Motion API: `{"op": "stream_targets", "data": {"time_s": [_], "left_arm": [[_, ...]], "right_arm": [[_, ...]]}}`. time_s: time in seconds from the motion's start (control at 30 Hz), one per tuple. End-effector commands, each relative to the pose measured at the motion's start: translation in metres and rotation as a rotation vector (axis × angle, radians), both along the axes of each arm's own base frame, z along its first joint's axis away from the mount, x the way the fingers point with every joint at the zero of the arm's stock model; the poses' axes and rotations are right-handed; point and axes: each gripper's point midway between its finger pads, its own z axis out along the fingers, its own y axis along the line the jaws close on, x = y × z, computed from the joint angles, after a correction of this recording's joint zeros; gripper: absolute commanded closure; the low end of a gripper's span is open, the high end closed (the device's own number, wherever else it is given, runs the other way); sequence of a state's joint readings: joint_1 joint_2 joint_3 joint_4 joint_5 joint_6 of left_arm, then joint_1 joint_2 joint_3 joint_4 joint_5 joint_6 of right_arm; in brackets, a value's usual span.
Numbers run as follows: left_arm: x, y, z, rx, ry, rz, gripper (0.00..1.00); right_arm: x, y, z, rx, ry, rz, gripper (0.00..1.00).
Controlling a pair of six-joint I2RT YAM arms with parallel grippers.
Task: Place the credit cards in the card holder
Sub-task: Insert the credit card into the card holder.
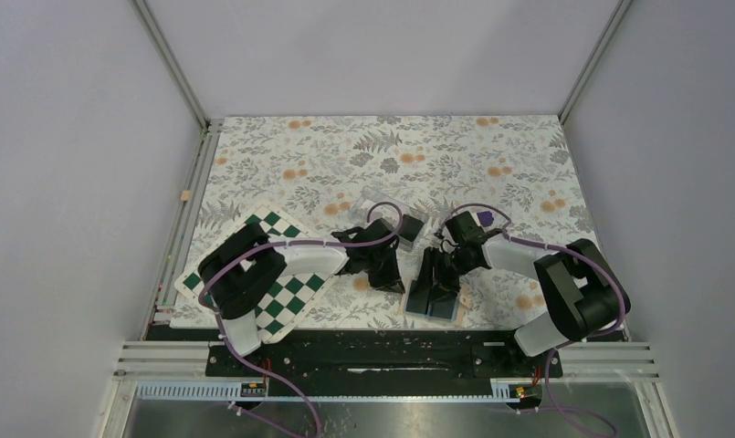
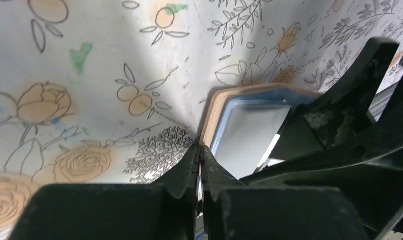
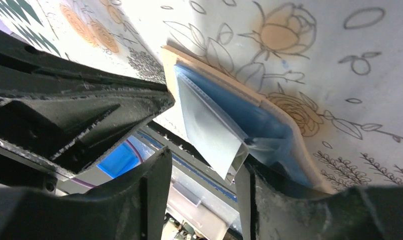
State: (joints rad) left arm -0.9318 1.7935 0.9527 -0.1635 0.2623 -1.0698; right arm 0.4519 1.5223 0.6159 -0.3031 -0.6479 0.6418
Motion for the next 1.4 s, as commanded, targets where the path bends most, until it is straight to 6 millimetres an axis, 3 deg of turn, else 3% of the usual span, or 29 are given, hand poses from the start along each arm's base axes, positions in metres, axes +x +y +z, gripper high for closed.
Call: {"op": "stream_targets", "data": {"time_s": [0.0, 0.13, 0.3, 0.43, 0.5, 0.7, 0.87, 1.03, 1.27, 1.37], "left_arm": [[0.002, 0.008, 0.023, 0.009, -0.068, 0.001, 0.91], [0.005, 0.023, 0.028, -0.003, -0.072, 0.032, 0.72], [0.001, 0.012, 0.038, -0.14, -0.042, 0.021, 0.55], [-0.004, -0.003, 0.037, -0.251, -0.002, 0.011, 0.5], [-0.003, -0.003, 0.028, -0.231, 0.007, 0.012, 0.49], [-0.003, -0.013, 0.014, -0.237, 0.022, -0.033, 0.49], [-0.003, -0.027, 0.033, -0.367, -0.009, -0.064, 0.54], [-0.005, -0.036, 0.065, -0.499, -0.06, -0.112, 0.64], [-0.015, -0.048, 0.082, -0.576, -0.077, -0.194, 0.76], [-0.019, -0.051, 0.098, -0.649, -0.094, -0.214, 0.73]], "right_arm": [[0.017, 0.005, 0.012, -0.006, -0.104, 0.03, 0.4], [0.014, -0.002, 0.023, -0.031, -0.143, 0.05, 0.28], [0.008, -0.013, 0.026, -0.087, -0.149, 0.071, 0.2], [0.003, -0.02, 0.023, -0.126, -0.138, 0.08, 0.21], [0.002, -0.026, 0.021, -0.16, -0.134, 0.076, 0.27], [-0.004, -0.04, 0.001, -0.236, -0.114, 0.073, 0.5], [-0.011, -0.033, -0.02, -0.198, -0.057, 0.078, 0.64], [-0.008, -0.029, -0.02, -0.178, -0.065, 0.079, 0.67], [0.0, -0.024, -0.008, -0.155, -0.106, 0.075, 0.66], [0.001, -0.023, -0.007, -0.152, -0.106, 0.078, 0.66]]}}
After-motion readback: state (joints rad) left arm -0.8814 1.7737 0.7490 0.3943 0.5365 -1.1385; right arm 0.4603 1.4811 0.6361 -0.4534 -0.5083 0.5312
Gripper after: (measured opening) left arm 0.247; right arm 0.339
